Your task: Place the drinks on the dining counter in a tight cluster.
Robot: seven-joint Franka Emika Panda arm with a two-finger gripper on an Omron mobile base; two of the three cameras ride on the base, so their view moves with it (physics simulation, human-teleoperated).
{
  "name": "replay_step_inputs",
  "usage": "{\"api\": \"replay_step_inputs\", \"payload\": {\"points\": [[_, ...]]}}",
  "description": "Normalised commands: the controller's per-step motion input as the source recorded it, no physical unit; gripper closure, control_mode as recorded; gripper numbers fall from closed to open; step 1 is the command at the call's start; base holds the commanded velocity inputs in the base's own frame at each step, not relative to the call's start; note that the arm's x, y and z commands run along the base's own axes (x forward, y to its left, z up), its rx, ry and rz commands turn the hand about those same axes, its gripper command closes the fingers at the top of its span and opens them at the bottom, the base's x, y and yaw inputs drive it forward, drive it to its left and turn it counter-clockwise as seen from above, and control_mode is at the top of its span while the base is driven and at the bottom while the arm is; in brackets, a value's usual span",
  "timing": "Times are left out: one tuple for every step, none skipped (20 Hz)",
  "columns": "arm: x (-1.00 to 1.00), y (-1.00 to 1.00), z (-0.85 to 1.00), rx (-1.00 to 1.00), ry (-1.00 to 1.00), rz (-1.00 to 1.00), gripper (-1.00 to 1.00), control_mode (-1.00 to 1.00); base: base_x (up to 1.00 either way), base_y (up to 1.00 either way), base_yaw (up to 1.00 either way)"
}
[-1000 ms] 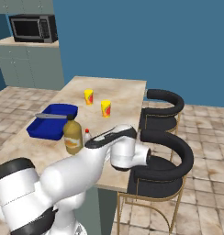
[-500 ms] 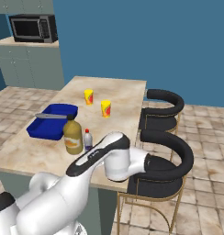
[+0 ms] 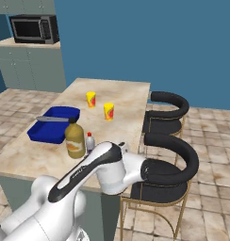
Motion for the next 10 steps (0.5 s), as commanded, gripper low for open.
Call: {"api": "replay_step_inputs", "payload": {"points": [[-0.21, 0.00, 0.19, 0.00, 0.00, 0.00, -1.00, -1.00, 0.00, 0.00, 0.00], [-0.21, 0.00, 0.17, 0.00, 0.00, 0.00, -1.00, -1.00, 0.00, 0.00, 0.00], [-0.19, 0.00, 0.14, 0.00, 0.00, 0.00, -1.00, -1.00, 0.00, 0.00, 0.00], [-0.17, 0.00, 0.11, 0.00, 0.00, 0.00, -1.00, -1.00, 0.00, 0.00, 0.00], [-0.12, 0.00, 0.07, 0.00, 0.00, 0.00, -1.00, -1.00, 0.00, 0.00, 0.00], [-0.11, 0.00, 0.02, 0.00, 0.00, 0.00, -1.00, -1.00, 0.00, 0.00, 0.00], [-0.08, 0.00, 0.02, 0.00, 0.00, 0.00, -1.00, -1.00, 0.00, 0.00, 0.00], [-0.01, 0.00, 0.01, 0.00, 0.00, 0.00, -1.00, -1.00, 0.00, 0.00, 0.00], [0.00, 0.00, 0.00, 0.00, 0.00, 0.00, -1.00, -1.00, 0.00, 0.00, 0.00], [0.00, 0.00, 0.00, 0.00, 0.00, 0.00, -1.00, -1.00, 0.00, 0.00, 0.00]]}}
